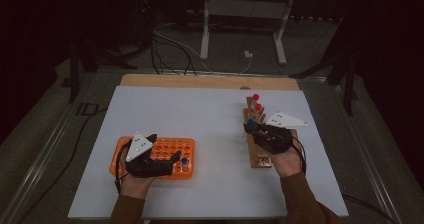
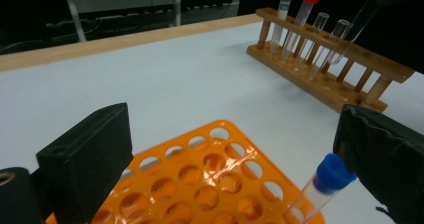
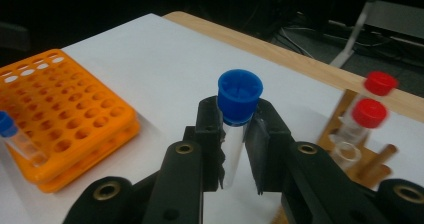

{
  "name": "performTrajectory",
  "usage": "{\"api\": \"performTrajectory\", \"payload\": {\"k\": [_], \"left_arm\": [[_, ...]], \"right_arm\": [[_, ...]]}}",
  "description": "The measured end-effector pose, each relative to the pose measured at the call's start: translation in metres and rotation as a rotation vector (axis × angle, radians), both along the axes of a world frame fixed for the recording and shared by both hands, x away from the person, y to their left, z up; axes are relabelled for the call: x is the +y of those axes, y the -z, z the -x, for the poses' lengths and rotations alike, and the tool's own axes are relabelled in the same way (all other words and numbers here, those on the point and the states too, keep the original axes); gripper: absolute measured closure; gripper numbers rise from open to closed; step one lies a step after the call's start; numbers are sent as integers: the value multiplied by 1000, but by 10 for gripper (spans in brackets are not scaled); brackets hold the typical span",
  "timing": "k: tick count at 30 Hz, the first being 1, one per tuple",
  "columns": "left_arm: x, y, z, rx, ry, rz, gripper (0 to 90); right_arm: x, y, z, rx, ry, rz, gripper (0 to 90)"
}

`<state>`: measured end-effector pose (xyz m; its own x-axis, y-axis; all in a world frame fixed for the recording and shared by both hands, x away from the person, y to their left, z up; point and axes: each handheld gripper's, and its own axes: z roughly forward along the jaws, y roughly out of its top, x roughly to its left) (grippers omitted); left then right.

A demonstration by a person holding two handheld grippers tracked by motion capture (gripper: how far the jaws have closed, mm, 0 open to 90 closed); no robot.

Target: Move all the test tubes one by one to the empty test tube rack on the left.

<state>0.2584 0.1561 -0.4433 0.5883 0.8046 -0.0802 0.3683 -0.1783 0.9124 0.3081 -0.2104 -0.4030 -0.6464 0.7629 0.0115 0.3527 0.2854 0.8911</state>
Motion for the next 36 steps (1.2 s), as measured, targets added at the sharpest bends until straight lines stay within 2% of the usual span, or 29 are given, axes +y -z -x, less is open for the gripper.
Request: {"api": "performTrajectory", "payload": {"k": [7, 16, 21, 24, 28, 36], "left_arm": [[-15, -6, -3, -24, 16, -31, 69], [-28, -11, -12, -22, 71, -13, 144], [-35, -14, -13, -27, 83, -16, 161], [-42, -15, -13, -34, 91, -35, 169], [-51, -18, -13, -45, 96, -56, 215], [-64, -20, -15, -48, 108, -59, 362]], "right_arm": [[14, 0, 1, 15, -36, 2, 768], [32, -3, 0, 30, -75, -22, 768], [46, -5, 0, 38, -100, -26, 768], [58, -8, 0, 38, -121, -25, 768], [73, -10, 1, 40, -149, -23, 768], [94, -13, 2, 48, -187, -26, 768]]}}
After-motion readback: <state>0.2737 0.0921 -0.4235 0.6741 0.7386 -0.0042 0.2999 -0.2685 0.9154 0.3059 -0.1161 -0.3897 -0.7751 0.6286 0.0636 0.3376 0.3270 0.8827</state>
